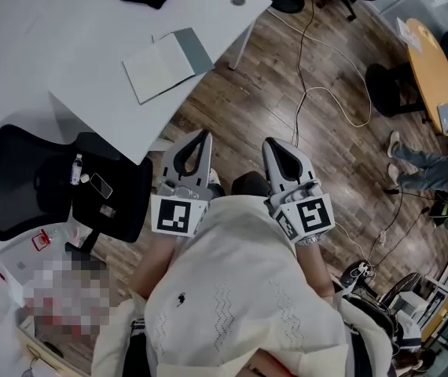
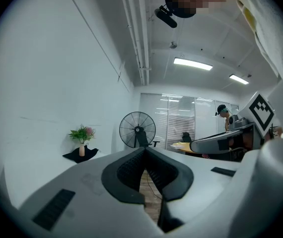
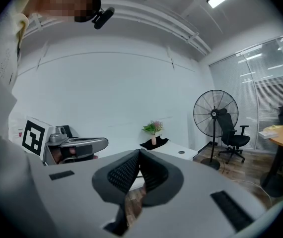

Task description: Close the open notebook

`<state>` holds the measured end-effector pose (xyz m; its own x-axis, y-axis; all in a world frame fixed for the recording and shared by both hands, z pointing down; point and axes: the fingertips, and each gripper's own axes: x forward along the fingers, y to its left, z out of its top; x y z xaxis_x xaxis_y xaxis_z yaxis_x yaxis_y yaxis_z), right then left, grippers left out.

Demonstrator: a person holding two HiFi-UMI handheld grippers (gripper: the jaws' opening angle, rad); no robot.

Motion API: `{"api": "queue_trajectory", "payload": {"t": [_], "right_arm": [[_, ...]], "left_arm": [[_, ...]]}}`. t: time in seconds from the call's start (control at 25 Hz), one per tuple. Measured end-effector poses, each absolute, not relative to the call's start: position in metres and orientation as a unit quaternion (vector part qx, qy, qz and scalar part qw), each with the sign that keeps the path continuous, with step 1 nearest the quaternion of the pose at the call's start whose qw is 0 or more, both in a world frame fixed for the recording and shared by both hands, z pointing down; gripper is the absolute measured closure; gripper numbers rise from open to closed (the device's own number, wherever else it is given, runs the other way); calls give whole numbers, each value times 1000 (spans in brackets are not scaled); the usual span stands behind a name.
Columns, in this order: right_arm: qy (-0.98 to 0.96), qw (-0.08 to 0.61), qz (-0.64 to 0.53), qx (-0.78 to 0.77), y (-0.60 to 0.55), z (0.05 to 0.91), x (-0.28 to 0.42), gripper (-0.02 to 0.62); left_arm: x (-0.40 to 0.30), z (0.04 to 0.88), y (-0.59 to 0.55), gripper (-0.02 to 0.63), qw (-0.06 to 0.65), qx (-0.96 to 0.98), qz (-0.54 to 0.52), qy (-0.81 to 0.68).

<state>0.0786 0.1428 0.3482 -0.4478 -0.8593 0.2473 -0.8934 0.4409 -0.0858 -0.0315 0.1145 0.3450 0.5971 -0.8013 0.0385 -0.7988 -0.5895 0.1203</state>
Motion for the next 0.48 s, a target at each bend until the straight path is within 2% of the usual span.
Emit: {"api": "queue_trajectory", "payload": {"t": [0.48], "right_arm": [[-847,88,116,511,112,361,90,594]], "left_arm": [[-34,351,90,594,61,880,0,-471]]}}
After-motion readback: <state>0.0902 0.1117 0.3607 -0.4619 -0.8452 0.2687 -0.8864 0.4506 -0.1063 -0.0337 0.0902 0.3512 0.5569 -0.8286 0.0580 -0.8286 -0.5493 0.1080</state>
